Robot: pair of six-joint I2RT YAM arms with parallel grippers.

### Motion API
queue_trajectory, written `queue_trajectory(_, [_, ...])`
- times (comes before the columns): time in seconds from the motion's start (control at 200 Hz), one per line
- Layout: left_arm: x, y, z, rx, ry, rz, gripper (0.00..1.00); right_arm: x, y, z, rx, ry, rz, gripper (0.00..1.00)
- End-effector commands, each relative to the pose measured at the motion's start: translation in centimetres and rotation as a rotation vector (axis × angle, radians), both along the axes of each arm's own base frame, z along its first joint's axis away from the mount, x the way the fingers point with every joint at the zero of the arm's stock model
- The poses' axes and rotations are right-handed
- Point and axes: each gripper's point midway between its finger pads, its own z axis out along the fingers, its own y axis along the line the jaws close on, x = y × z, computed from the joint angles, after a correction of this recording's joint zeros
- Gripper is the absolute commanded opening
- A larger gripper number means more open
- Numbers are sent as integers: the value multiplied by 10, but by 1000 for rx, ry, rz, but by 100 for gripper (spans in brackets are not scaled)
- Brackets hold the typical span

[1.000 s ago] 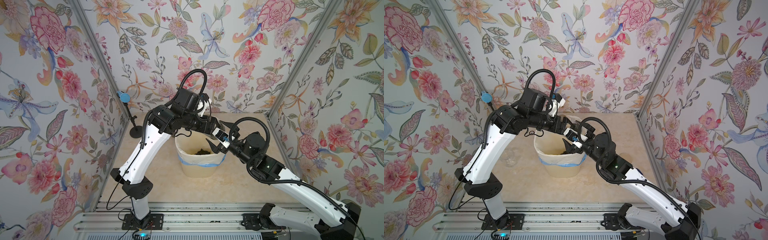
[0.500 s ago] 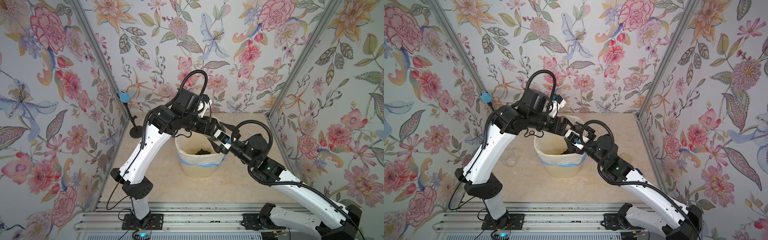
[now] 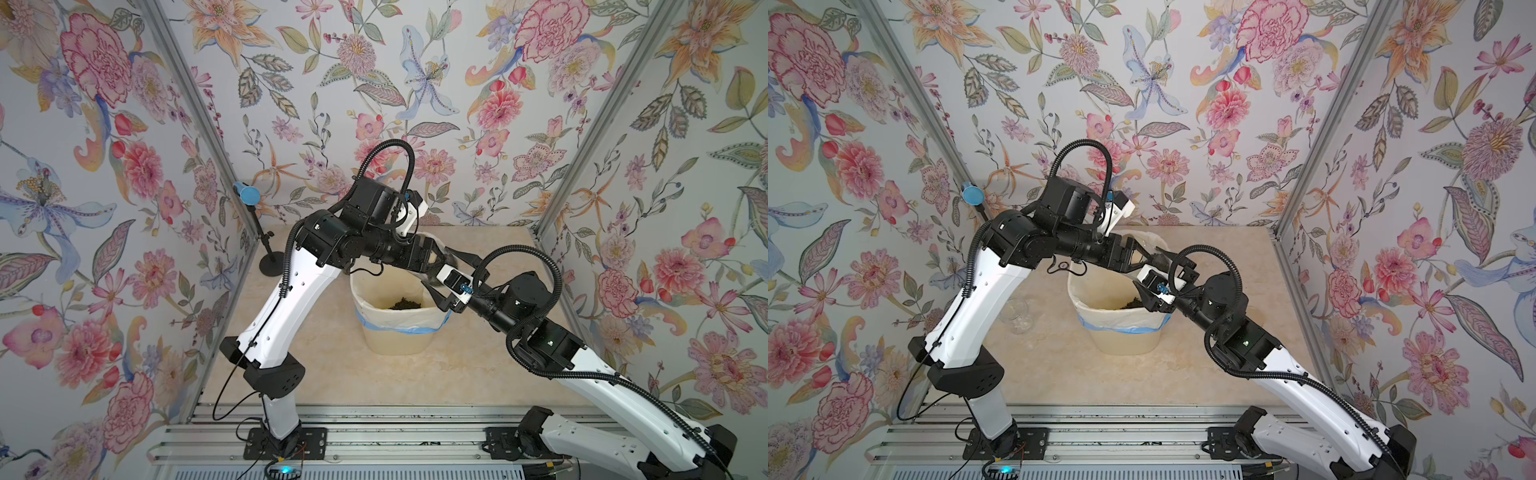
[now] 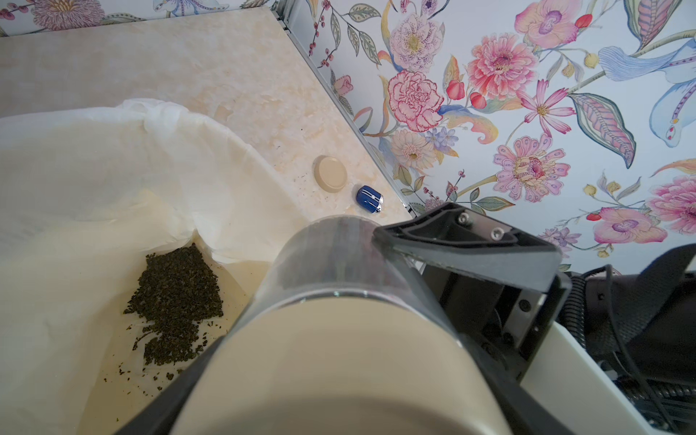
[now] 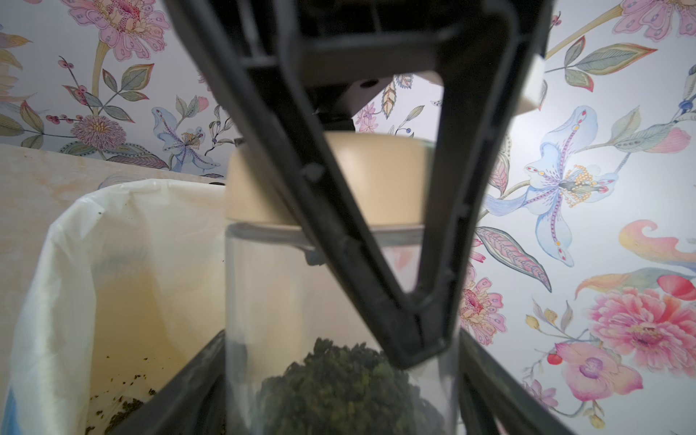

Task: Empty moldy tea leaves from jars
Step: Pick up the jar from the center of the board.

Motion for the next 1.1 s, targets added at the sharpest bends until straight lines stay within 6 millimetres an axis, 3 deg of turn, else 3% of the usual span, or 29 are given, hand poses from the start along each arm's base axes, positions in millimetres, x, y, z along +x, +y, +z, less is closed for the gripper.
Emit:
queue_trajectory(0.0, [2, 12, 26, -36, -135, -33, 47, -7, -5, 7, 8, -2, 18, 78])
queue_trajectory(0.215, [-3, 9, 32, -66, -128, -52, 46, 0, -5, 6, -4, -9, -17, 93])
queue_trajectory(0.716, [-5, 4, 27, -66, -113, -67, 46, 11, 6, 9, 14, -13, -25, 98])
queue_trajectory(0.876, [-5, 3, 24, -61, -108, -72, 46, 12, 8, 12, 28, -16, -19, 96])
queue_trajectory(1.096, [-5, 2, 24, -64, -107, -74, 46, 9, 9, 10, 21, -7, 1, 81])
